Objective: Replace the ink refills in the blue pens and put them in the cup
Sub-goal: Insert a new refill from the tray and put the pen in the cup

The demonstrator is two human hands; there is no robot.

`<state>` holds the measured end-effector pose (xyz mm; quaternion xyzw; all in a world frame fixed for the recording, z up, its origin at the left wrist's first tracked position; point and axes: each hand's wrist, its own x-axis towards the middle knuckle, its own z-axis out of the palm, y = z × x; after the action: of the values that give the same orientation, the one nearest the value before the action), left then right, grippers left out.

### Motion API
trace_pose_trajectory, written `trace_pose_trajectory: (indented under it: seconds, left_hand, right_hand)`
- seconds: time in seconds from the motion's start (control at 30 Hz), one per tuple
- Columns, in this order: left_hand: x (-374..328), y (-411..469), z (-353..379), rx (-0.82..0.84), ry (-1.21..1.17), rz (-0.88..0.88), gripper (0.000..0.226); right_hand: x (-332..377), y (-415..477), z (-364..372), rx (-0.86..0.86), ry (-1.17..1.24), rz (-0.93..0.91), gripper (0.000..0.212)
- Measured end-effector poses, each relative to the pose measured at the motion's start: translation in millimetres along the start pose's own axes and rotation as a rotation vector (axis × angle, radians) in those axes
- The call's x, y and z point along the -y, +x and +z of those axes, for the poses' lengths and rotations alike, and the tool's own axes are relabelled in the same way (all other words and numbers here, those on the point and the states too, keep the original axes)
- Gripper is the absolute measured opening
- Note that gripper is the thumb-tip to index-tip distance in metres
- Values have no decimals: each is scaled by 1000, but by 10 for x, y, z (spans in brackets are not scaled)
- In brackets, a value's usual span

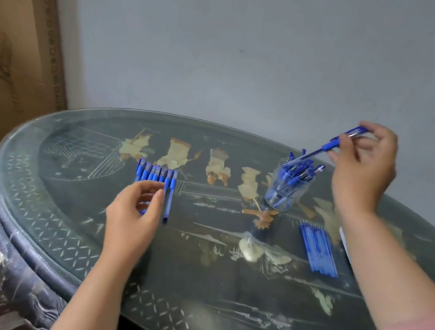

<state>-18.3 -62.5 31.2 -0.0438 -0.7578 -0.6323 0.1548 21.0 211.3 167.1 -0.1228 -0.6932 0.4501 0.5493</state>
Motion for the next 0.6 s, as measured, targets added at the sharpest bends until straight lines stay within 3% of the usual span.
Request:
trace_pose_trajectory:
  seconds: [0.17,0.33,0.6]
  left_hand:
    - [140,198,-233,-102,15,-76,12]
    - [200,247,-225,-116,-13,-120,10]
    - [244,277,-205,-98,-9,-124,11]
  right_hand:
    - [-221,323,139,-82,-63,-67,30]
    - [-453,472,275,-124,-129,-16,27]
    - [-791,410,372,280,-611,87,16]
